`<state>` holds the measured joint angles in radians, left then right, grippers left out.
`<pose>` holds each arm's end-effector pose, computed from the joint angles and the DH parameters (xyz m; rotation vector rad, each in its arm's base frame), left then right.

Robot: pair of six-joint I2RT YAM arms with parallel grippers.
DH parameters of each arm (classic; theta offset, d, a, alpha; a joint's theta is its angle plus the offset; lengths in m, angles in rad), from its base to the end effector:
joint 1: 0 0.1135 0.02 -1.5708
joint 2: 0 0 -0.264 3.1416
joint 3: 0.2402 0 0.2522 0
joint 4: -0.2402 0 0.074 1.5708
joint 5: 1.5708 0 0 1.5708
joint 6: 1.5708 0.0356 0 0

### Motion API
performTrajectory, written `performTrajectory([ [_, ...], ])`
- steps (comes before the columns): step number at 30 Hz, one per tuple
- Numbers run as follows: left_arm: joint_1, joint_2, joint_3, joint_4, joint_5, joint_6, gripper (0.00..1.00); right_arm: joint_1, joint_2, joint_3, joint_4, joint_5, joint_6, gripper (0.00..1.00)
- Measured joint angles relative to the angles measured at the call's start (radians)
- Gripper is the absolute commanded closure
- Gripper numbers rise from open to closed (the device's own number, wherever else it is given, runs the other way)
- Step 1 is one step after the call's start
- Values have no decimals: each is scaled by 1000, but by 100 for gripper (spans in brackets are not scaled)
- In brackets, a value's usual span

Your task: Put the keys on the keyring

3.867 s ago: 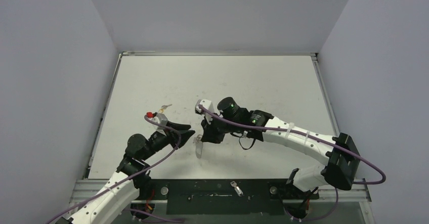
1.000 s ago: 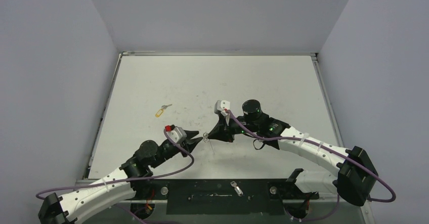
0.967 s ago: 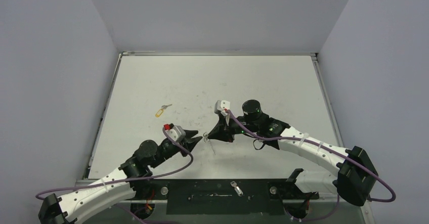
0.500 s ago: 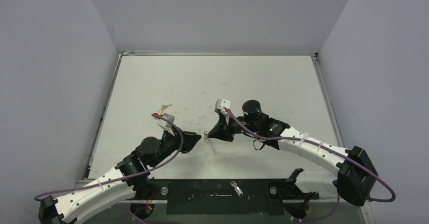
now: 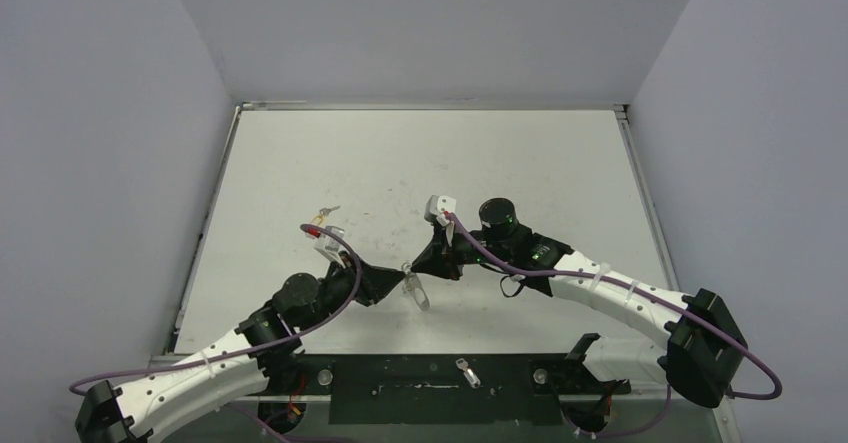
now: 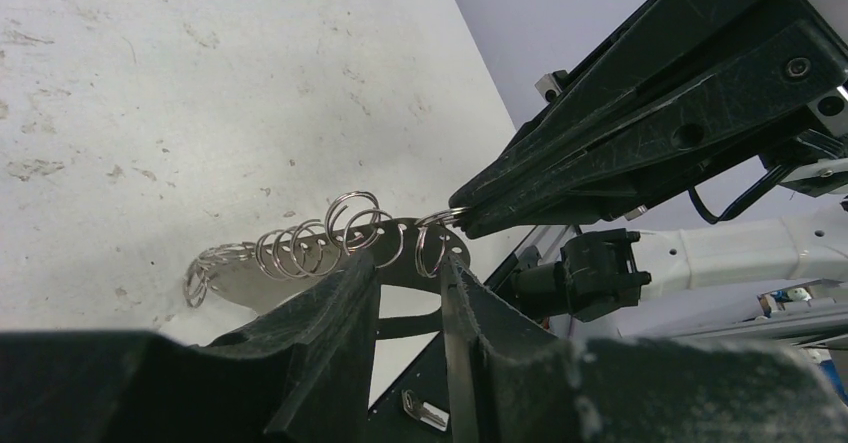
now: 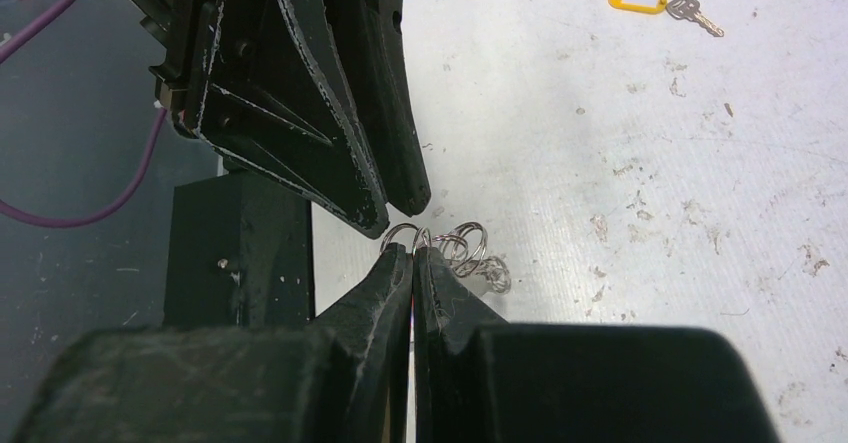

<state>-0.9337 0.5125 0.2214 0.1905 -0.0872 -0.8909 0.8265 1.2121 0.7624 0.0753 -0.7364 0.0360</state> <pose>0.0921 -0.1193 0.2191 -0.0333 1.8454 -1.2696 0.1636 0.2129 0.2715 -1.2517 1.6386 1.2670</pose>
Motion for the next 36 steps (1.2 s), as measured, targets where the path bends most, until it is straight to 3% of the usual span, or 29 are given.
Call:
performTrajectory([
  [6, 0, 35, -2, 46, 14, -15, 71, 0, 0, 0, 0, 0, 3, 100],
  [15, 0, 104, -2, 82, 40, -14, 78, 0, 0, 0, 0, 0, 3, 100],
  [20, 0, 109, -2, 127, 52, 2, 85, 1, 0, 0, 0, 0, 3, 100],
  [24, 0, 106, -4, 171, 63, 25, 99, 2, 0, 0, 2, 2, 3, 100],
  [35, 0, 92, 6, 145, 86, 126, 100, 5, 0, 0, 6, 17, 11, 100],
  [36, 0, 90, 14, 129, 88, 139, 100, 5, 0, 0, 6, 19, 16, 94],
])
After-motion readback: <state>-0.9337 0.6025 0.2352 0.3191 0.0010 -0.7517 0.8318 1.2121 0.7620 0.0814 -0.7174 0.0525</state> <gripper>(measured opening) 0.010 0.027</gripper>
